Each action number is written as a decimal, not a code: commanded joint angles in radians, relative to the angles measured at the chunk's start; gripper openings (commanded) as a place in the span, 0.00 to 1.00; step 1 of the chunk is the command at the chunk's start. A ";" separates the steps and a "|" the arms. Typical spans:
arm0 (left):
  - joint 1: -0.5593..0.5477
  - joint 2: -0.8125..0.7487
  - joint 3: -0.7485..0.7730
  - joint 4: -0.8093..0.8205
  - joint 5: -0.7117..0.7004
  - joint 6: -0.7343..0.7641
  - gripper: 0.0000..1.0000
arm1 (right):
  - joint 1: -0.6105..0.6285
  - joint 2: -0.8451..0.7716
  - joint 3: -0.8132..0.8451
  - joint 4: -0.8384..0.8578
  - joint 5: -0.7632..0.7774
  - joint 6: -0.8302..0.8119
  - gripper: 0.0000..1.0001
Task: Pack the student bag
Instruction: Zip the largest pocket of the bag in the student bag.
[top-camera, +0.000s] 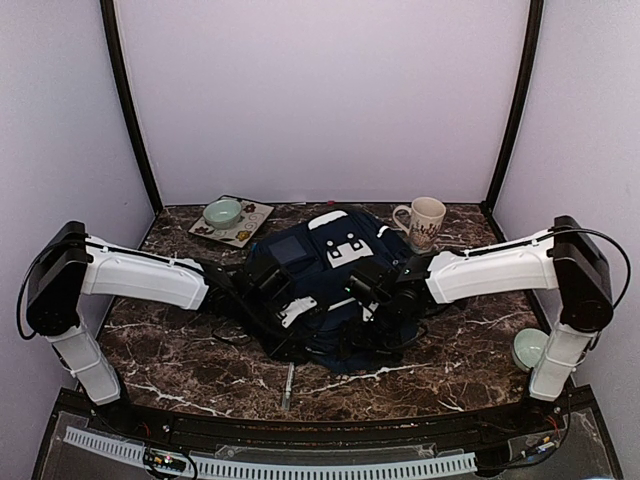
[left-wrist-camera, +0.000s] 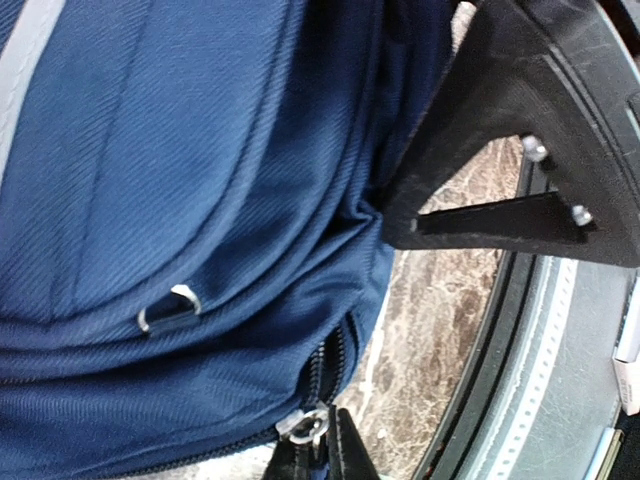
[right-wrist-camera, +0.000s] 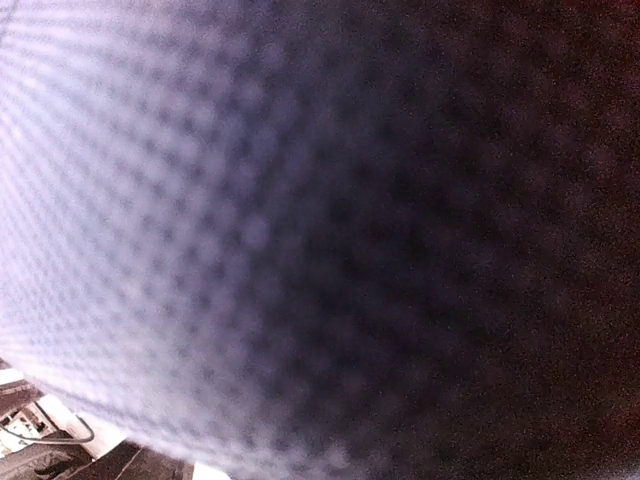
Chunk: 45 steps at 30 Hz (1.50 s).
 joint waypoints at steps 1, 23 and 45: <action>-0.048 -0.038 0.057 -0.031 0.187 0.027 0.00 | 0.000 0.032 0.047 0.101 0.048 -0.024 0.79; -0.048 -0.058 0.068 -0.020 0.145 0.002 0.00 | 0.000 -0.011 0.022 0.112 0.074 -0.002 0.78; -0.048 -0.049 0.071 -0.029 0.110 0.006 0.00 | 0.000 -0.007 0.009 0.104 0.072 -0.002 0.78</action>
